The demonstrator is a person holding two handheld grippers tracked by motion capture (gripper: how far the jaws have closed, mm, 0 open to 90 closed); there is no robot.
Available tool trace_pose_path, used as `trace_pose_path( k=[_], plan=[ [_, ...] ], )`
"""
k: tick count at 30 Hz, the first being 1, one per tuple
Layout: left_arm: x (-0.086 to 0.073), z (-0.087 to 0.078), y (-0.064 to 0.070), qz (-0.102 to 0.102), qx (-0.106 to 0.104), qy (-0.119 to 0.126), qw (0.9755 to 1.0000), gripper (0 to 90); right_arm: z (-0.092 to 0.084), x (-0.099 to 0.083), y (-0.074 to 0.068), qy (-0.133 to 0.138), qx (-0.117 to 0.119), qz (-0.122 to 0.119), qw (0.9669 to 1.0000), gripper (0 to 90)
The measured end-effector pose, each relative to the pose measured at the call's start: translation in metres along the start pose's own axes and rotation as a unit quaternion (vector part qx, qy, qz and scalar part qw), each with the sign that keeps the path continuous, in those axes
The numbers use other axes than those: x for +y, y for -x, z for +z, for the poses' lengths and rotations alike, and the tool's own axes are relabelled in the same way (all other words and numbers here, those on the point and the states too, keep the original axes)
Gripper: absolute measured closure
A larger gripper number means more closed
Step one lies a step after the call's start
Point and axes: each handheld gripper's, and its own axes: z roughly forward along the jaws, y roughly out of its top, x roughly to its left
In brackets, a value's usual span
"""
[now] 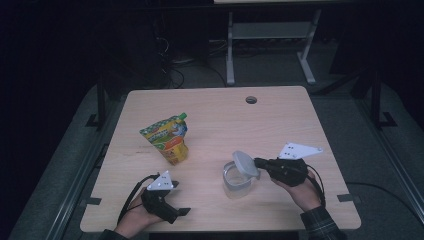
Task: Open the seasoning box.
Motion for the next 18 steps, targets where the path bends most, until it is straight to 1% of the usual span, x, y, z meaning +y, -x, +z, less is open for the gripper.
trace_pose_path(
  k=[10,13,18],
  plan=[
    [0.0001,0.0,0.0,0.001,0.0,0.001,1.0,0.0,0.0004,-0.0017,0.0015,-0.003,0.0,0.003,1.0,90.0],
    [0.0,0.0001,0.0005,-0.002,-0.001,0.001,1.0,0.0,0.0008,-0.0025,0.0021,-0.003,0.0,0.002,1.0,90.0],
    [-0.0002,-0.0004,0.0002,-0.001,0.0,0.002,1.0,0.0,0.0019,-0.0051,0.0033,-0.008,0.003,0.006,0.9999,90.0]
  ],
)
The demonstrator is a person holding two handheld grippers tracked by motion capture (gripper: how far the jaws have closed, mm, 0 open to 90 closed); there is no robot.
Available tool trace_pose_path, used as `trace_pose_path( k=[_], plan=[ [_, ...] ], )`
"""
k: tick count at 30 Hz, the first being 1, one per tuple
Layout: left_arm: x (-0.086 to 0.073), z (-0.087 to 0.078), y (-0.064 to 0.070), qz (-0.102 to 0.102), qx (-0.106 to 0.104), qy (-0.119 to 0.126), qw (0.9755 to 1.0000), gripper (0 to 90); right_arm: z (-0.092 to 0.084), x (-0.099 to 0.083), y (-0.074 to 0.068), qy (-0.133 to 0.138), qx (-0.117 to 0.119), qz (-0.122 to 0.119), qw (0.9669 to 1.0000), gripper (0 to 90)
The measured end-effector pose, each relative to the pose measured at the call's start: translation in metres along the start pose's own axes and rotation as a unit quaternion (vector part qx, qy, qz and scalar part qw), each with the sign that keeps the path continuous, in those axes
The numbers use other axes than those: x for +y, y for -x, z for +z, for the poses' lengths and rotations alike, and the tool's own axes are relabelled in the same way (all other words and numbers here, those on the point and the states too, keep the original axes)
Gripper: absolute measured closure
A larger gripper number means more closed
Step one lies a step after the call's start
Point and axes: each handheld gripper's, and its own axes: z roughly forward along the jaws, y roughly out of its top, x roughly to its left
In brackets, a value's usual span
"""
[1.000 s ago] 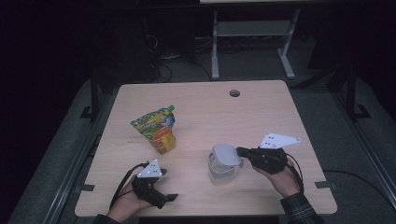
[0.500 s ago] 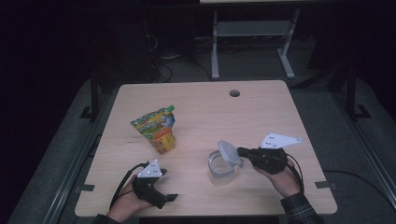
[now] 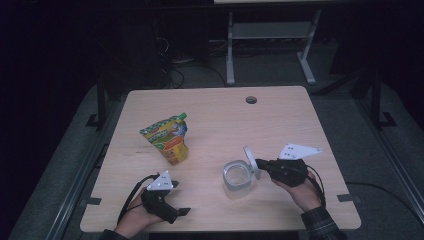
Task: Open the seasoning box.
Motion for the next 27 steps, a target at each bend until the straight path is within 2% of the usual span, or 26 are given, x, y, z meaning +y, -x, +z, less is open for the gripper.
trace_pose_path(
  k=[22,27],
  plan=[
    [0.0,0.0,0.0,0.001,0.0,-0.001,1.0,0.0,0.003,-0.008,0.002,-0.022,-0.012,0.0,0.9997,90.0],
    [0.0,-0.001,0.0,0.002,0.0,-0.001,1.0,0.0,-0.001,-0.01,0.007,-0.011,-0.02,0.007,0.9997,90.0]
  ],
)
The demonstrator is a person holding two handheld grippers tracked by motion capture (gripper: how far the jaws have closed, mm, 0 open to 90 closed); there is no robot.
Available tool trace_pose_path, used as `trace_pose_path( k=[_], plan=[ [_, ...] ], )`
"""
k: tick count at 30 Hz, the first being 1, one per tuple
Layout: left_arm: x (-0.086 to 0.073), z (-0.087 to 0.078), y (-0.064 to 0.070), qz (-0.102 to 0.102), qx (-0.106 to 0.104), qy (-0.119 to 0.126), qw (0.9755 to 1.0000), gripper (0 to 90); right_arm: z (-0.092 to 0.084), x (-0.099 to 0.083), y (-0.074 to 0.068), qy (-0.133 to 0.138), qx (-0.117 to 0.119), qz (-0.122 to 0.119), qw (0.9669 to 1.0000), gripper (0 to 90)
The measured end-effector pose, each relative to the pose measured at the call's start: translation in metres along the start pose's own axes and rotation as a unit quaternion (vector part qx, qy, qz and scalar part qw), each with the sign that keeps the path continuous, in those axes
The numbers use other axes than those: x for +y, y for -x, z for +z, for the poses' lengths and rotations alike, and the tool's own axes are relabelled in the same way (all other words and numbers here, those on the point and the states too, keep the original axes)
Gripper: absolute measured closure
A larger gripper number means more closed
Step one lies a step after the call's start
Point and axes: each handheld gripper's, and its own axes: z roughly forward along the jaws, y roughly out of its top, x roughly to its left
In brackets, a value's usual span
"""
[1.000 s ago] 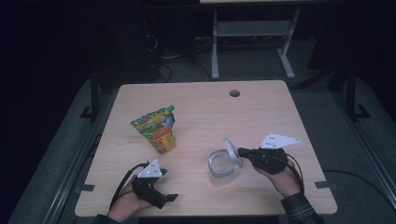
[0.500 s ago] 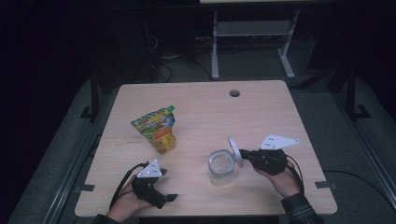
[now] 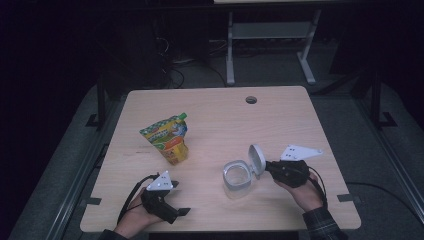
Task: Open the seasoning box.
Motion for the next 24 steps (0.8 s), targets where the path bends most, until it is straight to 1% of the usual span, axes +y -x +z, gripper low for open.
trace_pose_path(
  k=[2,3,4,6,8,9,10,11,13,14,15,17,20,22,24],
  plan=[
    [0.0,0.001,0.0,-0.002,-0.001,0.0,1.0,0.0,-0.003,-0.001,0.003,0.004,-0.003,0.007,1.0,90.0],
    [0.0,0.001,0.0,-0.002,-0.001,0.0,1.0,0.0,-0.003,-0.001,0.003,0.004,-0.003,0.007,1.0,90.0],
    [0.0,0.001,0.0,-0.001,-0.001,-0.002,1.0,0.0,-0.006,-0.004,0.004,0.005,-0.009,0.01,0.9999,90.0],
    [0.0,0.0,0.0,0.0,-0.001,-0.001,1.0,0.0,-0.008,-0.008,0.005,0.004,-0.014,0.01,0.9998,89.9],
    [0.0,0.0,0.0,0.0,0.0,-0.001,1.0,0.0,-0.008,-0.01,0.005,0.002,-0.015,0.012,0.9998,88.6],
    [0.0,0.0,0.0,-0.005,0.0,0.003,1.0,0.0,-0.011,-0.015,0.007,-0.002,-0.021,0.014,0.9997,85.5],
    [0.0,0.0,0.0,-0.005,0.0,0.003,1.0,0.0,-0.011,-0.015,0.007,-0.002,-0.021,0.014,0.9997,85.5],
    [0.0,-0.001,-0.001,-0.002,0.002,0.002,1.0,0.0,-0.013,-0.019,0.009,-0.004,-0.025,0.019,0.9995,82.1],
    [0.0,-0.001,-0.001,-0.001,0.003,0.001,1.0,0.0,-0.015,-0.023,0.009,-0.009,-0.027,0.025,0.9993,78.1],
    [-0.001,-0.002,-0.001,-0.002,0.003,0.002,1.0,0.0,-0.016,-0.025,0.009,-0.009,-0.028,0.023,0.9993,76.2],
    [-0.001,-0.002,-0.001,-0.004,0.004,0.004,1.0,0.0,-0.016,-0.026,0.008,-0.011,-0.029,0.025,0.9992,74.7],
    [-0.001,-0.002,-0.001,-0.007,0.005,0.006,0.9999,0.0,-0.016,-0.029,0.005,-0.015,-0.03,0.021,0.9992,69.9],
    [-0.001,-0.003,-0.002,-0.007,0.007,0.004,0.9999,0.0,-0.017,-0.033,0.0,-0.022,-0.033,0.018,0.999,63.0],
    [-0.001,-0.003,-0.002,-0.008,0.007,0.006,0.9999,0.0,-0.017,-0.037,-0.004,-0.025,-0.032,0.017,0.999,60.0],
    [0.0,-0.003,-0.002,-0.014,0.007,0.01,0.9998,0.0,-0.017,-0.042,-0.008,-0.028,-0.031,0.015,0.999,56.2]
  ],
)
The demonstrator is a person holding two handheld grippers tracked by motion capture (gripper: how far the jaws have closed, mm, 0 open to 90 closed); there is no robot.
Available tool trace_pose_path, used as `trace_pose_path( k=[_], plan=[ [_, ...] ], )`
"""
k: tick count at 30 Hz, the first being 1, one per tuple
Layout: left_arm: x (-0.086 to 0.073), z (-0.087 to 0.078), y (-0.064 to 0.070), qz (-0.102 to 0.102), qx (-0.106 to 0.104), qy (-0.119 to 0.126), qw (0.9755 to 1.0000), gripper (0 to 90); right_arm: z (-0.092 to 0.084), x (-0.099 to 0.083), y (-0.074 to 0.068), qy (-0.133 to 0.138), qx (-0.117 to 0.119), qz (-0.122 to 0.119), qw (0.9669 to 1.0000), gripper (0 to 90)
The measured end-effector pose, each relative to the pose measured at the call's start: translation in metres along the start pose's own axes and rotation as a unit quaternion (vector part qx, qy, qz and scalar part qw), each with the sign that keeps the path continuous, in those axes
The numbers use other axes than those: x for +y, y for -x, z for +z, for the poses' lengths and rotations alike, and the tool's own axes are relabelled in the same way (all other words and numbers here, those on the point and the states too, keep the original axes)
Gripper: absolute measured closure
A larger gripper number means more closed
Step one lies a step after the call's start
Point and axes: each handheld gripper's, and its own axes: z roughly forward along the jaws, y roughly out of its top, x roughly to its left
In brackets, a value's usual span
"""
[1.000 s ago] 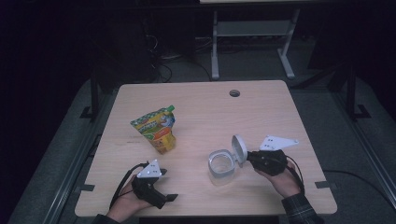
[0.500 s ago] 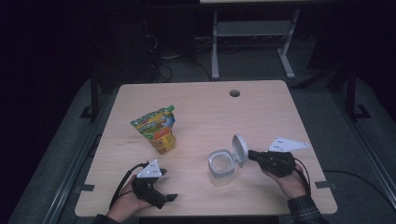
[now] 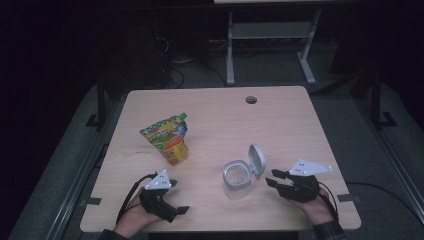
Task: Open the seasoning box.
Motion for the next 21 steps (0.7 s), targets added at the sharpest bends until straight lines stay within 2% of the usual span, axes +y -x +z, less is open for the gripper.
trace_pose_path(
  k=[2,3,8,11,21],
  plan=[
    [0.0,0.0,0.0,-0.001,0.002,0.0,1.0,0.0,0.0,-0.002,-0.002,-0.001,-0.002,0.0,1.0,54.3],
    [0.0,-0.001,-0.001,-0.003,0.004,0.001,1.0,0.0,0.001,-0.006,-0.006,-0.004,0.007,0.001,1.0,51.3],
    [0.001,-0.004,-0.002,-0.01,0.01,0.008,0.9999,0.0,0.0,-0.012,-0.013,-0.01,0.014,0.002,0.9998,47.9],
    [0.0,-0.005,-0.003,-0.013,0.013,0.008,0.9998,0.0,-0.002,-0.017,-0.02,-0.015,0.017,0.007,0.9997,41.9],
    [-0.001,-0.008,-0.008,-0.015,0.02,0.007,0.9997,0.0,0.0,-0.019,-0.018,-0.015,0.019,0.016,0.9996,39.5]
  ],
)
